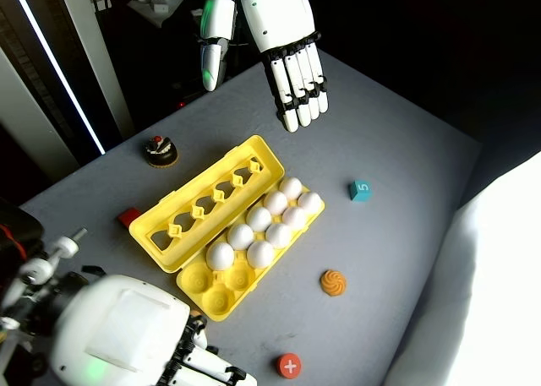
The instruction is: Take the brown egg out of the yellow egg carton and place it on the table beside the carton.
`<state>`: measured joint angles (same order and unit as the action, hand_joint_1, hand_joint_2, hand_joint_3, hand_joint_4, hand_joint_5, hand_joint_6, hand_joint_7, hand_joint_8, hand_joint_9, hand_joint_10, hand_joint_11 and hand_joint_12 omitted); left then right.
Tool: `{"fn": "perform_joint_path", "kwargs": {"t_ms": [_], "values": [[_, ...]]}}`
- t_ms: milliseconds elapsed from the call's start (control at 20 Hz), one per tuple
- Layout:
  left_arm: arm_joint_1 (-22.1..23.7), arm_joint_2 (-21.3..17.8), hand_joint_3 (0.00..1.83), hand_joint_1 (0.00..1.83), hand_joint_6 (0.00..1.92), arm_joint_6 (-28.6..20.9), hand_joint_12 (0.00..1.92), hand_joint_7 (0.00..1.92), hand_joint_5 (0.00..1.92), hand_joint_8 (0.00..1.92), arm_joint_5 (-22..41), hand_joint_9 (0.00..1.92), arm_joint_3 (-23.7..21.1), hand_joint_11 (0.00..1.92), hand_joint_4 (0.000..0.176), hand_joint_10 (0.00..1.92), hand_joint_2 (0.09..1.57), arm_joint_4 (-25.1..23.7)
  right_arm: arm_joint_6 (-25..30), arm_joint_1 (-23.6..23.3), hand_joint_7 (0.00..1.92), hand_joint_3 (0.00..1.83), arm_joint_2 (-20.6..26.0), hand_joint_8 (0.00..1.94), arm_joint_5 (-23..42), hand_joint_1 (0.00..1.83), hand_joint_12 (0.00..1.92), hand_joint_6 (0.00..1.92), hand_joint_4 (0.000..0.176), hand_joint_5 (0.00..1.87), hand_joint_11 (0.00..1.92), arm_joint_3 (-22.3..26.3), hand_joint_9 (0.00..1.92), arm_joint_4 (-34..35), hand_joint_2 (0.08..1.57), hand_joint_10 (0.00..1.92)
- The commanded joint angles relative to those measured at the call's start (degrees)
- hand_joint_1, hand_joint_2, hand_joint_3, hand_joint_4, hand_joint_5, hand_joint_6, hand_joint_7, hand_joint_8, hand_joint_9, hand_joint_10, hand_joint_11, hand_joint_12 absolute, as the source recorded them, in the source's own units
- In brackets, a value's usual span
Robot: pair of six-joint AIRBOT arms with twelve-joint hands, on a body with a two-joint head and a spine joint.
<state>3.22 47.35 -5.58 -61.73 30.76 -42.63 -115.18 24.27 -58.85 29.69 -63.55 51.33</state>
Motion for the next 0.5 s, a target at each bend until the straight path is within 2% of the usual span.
{"fn": "perform_joint_path", "kwargs": {"t_ms": [0,50,100,150,200,250,300,350,400,450], "values": [[0.6,0.0,0.00,0.00,0.00,0.2,0.00,0.00,0.03,0.00,2.1,0.00,0.1,0.00,0.000,0.00,1.14,-3.8,-0.1,-1.0,0.17,0.00,1.6,0.00,5.2,0.93,0.00,0.00,0.050,1.05,0.00,1.2,0.00,-1.9,0.83,0.00],[0.6,0.0,0.00,0.00,0.00,0.2,0.00,0.00,0.03,0.00,2.1,0.00,0.1,0.00,0.000,0.00,1.14,-3.8,-0.3,-1.2,0.17,0.00,2.8,0.00,5.2,0.93,0.00,0.00,0.050,1.05,0.00,2.5,0.00,-1.9,0.83,0.00],[0.6,0.0,0.00,0.00,0.00,0.2,0.00,0.00,0.03,0.00,2.1,0.00,0.1,0.00,0.000,0.00,1.14,-3.8,-1.5,-1.4,0.14,0.00,5.2,0.00,5.2,0.92,0.00,0.00,0.062,1.05,0.00,5.4,0.00,-1.9,0.83,0.00],[0.6,0.0,0.00,0.00,0.00,0.2,0.00,0.00,0.03,0.00,2.1,0.00,0.1,0.00,0.000,0.00,1.14,-3.9,-2.6,-1.5,0.14,0.00,7.5,0.00,5.2,0.92,0.00,0.00,0.062,1.05,0.00,8.0,0.00,-1.9,0.83,0.00],[0.6,-0.1,0.00,0.00,0.01,0.2,0.00,0.04,0.06,0.01,2.1,0.02,0.1,0.01,0.000,0.01,1.14,-4.1,-2.5,-1.7,0.13,0.00,9.3,0.00,5.0,0.97,0.00,0.01,0.028,1.07,0.00,10.0,0.00,-1.9,0.81,0.00],[0.6,-0.1,0.00,0.00,0.01,0.2,0.00,0.04,0.06,0.01,2.1,0.02,0.1,0.01,0.000,0.01,1.14,-4.2,-2.5,-2.0,0.13,0.00,11.1,0.00,4.6,0.97,0.00,0.01,0.028,1.07,0.00,11.8,0.00,-1.8,0.81,0.00],[0.6,-0.1,0.00,0.00,0.00,0.2,0.00,0.00,0.02,0.00,2.1,0.00,0.1,0.00,0.000,0.00,1.14,-4.2,-2.7,-2.1,0.40,0.00,13.0,0.02,4.4,1.03,0.00,0.00,0.000,1.01,0.00,13.9,0.00,-1.6,0.79,0.00],[0.6,-0.1,0.00,0.00,0.00,0.2,0.00,0.00,0.01,0.00,2.1,0.00,0.2,0.00,0.000,0.00,1.14,-4.4,-4.3,-2.6,0.43,0.00,15.2,0.03,3.9,1.04,0.00,0.00,0.000,0.99,0.00,16.4,0.00,-0.5,0.79,0.00],[0.6,-0.1,0.00,0.00,0.01,0.2,0.00,0.00,0.03,0.00,2.1,0.00,0.2,0.01,0.000,0.00,1.14,-4.5,-6.2,-3.4,0.30,0.00,16.9,0.00,3.3,1.03,0.00,0.01,0.000,1.02,0.00,18.5,0.00,1.4,0.80,0.00],[0.7,-0.1,0.00,0.00,0.01,0.2,0.00,0.00,0.04,0.00,2.1,0.00,0.2,0.01,0.000,0.00,1.14,-4.6,-7.1,-4.1,0.30,0.01,18.9,0.00,2.6,1.01,0.00,0.01,0.000,1.02,0.00,20.5,0.00,2.7,0.82,0.00]]}}
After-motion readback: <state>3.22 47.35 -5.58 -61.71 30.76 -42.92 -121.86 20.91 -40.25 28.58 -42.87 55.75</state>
